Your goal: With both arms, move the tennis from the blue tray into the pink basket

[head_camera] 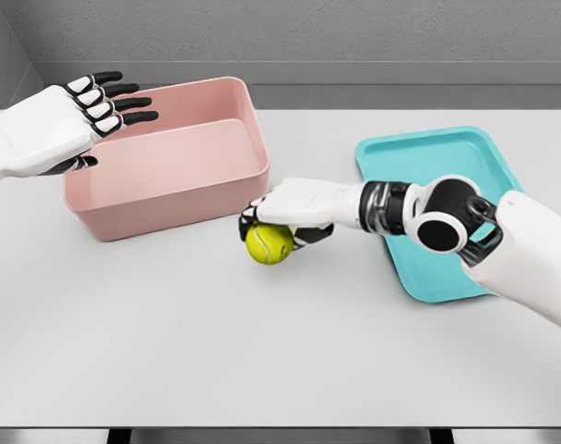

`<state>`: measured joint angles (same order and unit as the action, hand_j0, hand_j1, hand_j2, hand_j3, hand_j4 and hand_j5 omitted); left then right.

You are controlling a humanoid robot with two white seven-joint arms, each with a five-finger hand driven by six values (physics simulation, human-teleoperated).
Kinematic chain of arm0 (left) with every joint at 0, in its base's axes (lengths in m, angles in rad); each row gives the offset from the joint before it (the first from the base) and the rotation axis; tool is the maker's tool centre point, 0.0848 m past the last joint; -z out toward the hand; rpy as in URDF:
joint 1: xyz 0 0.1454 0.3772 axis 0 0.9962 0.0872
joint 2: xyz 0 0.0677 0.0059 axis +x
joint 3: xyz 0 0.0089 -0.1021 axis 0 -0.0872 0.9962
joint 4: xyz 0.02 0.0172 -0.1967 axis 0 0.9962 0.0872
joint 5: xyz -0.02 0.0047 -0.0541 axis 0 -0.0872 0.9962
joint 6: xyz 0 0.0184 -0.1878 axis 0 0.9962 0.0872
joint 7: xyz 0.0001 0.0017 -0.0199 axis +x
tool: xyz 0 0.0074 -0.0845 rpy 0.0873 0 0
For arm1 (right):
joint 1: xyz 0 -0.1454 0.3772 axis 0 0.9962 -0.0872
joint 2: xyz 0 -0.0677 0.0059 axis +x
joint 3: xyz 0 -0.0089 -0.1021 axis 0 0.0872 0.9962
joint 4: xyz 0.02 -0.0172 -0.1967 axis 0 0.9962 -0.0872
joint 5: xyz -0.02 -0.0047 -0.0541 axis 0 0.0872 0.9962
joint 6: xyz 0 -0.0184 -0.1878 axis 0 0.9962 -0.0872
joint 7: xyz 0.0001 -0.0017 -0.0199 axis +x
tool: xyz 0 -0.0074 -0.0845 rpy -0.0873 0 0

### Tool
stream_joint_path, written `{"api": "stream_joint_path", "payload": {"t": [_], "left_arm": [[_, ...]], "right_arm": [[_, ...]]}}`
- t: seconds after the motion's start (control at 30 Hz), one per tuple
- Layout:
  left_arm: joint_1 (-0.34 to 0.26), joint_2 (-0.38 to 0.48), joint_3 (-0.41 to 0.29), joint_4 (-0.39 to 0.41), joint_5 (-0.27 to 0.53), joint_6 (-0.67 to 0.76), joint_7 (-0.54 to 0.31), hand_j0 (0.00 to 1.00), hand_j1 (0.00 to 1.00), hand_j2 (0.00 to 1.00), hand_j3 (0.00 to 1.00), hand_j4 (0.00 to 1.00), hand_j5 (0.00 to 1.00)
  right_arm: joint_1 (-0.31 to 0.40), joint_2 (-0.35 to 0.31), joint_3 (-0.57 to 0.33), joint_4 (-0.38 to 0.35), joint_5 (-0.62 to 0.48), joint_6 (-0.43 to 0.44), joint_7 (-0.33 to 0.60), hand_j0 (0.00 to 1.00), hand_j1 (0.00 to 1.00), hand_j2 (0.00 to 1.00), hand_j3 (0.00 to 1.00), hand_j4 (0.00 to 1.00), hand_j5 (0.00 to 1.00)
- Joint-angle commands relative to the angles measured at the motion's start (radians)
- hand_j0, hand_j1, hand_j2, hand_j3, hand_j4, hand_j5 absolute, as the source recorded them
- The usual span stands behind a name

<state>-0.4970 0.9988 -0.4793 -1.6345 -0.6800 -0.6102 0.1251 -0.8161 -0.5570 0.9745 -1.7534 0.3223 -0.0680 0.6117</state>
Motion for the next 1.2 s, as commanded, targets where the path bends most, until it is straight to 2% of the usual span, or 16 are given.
{"api": "stream_joint_path", "payload": {"t": [0.0, 0.07, 0.1, 0.13, 0.47, 0.57, 0.63, 0.7, 0.77, 0.83, 0.87, 0.93, 0.97, 1.07, 1.13, 1.17], "left_arm": [[0.000, 0.000, 0.001, -0.001, 0.007, -0.001, 0.001, 1.00, 1.00, 1.00, 1.00, 1.00, 1.00], [0.000, 0.000, 0.001, -0.001, 0.007, -0.001, 0.001, 1.00, 1.00, 1.00, 1.00, 1.00, 1.00], [0.000, 0.001, 0.001, -0.001, 0.007, -0.001, 0.001, 1.00, 1.00, 1.00, 1.00, 1.00, 1.00], [0.000, 0.001, 0.001, -0.001, 0.007, -0.001, 0.001, 1.00, 1.00, 1.00, 1.00, 1.00, 1.00], [0.002, 0.001, 0.001, -0.004, 0.008, -0.001, 0.001, 1.00, 1.00, 1.00, 1.00, 1.00, 1.00], [0.005, 0.018, 0.002, -0.042, 0.007, -0.001, 0.001, 1.00, 1.00, 1.00, 1.00, 1.00, 1.00], [0.005, 0.046, 0.013, -0.062, 0.007, -0.001, -0.002, 1.00, 1.00, 1.00, 1.00, 1.00, 1.00], [0.005, 0.050, 0.024, -0.093, 0.008, -0.001, -0.059, 1.00, 1.00, 1.00, 1.00, 1.00, 1.00], [0.005, 0.061, 0.048, -0.116, 0.013, -0.001, -0.091, 1.00, 1.00, 1.00, 1.00, 1.00, 1.00], [0.006, 0.069, 0.038, -0.117, 0.016, -0.001, -0.099, 1.00, 1.00, 1.00, 1.00, 1.00, 1.00], [0.052, 0.069, 0.050, -0.119, 0.017, -0.001, -0.114, 1.00, 1.00, 1.00, 1.00, 1.00, 1.00], [0.071, 0.087, 0.034, -0.122, 0.017, -0.001, -0.116, 1.00, 1.00, 1.00, 1.00, 1.00, 1.00], [0.100, 0.090, 0.044, -0.122, 0.017, -0.001, -0.116, 1.00, 1.00, 1.00, 1.00, 1.00, 1.00], [0.106, 0.081, 0.033, -0.130, 0.019, -0.001, -0.145, 1.00, 1.00, 1.00, 1.00, 1.00, 1.00], [0.104, 0.055, 0.007, -0.131, 0.019, -0.001, -0.147, 1.00, 1.00, 1.00, 1.00, 1.00, 1.00], [0.110, 0.041, -0.001, -0.131, 0.019, -0.001, -0.163, 1.00, 1.00, 1.00, 1.00, 1.00, 1.00]], "right_arm": [[0.000, 0.006, 0.007, 0.000, -0.002, 0.002, -0.001, 0.51, 0.51, 0.51, 0.51, 0.51, 0.51], [0.000, 0.006, 0.013, 0.000, 0.000, 0.004, -0.001, 0.51, 0.51, 0.51, 0.51, 0.51, 0.51], [0.000, 0.006, 0.013, 0.000, 0.000, 0.005, -0.001, 0.63, 0.63, 0.63, 0.63, 0.63, 0.63], [0.002, 0.006, 0.013, 0.000, -0.002, 0.008, -0.001, 1.00, 1.00, 1.00, 1.00, 1.00, 1.00], [0.002, 0.014, 0.015, 0.002, -0.002, 0.008, -0.001, 1.00, 1.00, 1.00, 1.00, 1.00, 1.00], [-0.008, 0.011, 0.003, 0.000, 0.000, 0.008, -0.001, 1.00, 1.00, 1.00, 1.00, 1.00, 1.00], [-0.020, -0.017, -0.089, 0.000, -0.003, 0.007, -0.001, 1.00, 1.00, 1.00, 1.00, 1.00, 1.00], [-0.020, -0.076, -0.200, 0.000, -0.006, -0.003, -0.001, 1.00, 1.00, 1.00, 1.00, 1.00, 1.00], [-0.008, -0.184, -0.368, 0.000, -0.009, -0.009, -0.001, 1.00, 1.00, 1.00, 1.00, 1.00, 1.00], [0.005, -0.265, -0.480, 0.006, -0.009, -0.012, -0.001, 1.00, 1.00, 1.00, 1.00, 1.00, 1.00], [0.031, -0.300, -0.530, 0.008, -0.009, -0.012, -0.001, 1.00, 1.00, 1.00, 1.00, 1.00, 1.00], [0.104, -0.363, -0.632, 0.014, -0.009, -0.012, -0.001, 1.00, 1.00, 1.00, 1.00, 1.00, 1.00], [0.136, -0.377, -0.651, 0.017, -0.009, -0.012, -0.001, 1.00, 1.00, 1.00, 1.00, 1.00, 1.00], [0.190, -0.394, -0.663, 0.012, -0.009, -0.053, -0.001, 1.00, 1.00, 1.00, 1.00, 1.00, 1.00], [0.195, -0.390, -0.659, 0.008, -0.011, -0.056, -0.001, 1.00, 1.00, 1.00, 1.00, 1.00, 1.00], [0.227, -0.390, -0.652, 0.005, -0.011, -0.058, -0.001, 1.00, 1.00, 1.00, 1.00, 1.00, 1.00]]}}
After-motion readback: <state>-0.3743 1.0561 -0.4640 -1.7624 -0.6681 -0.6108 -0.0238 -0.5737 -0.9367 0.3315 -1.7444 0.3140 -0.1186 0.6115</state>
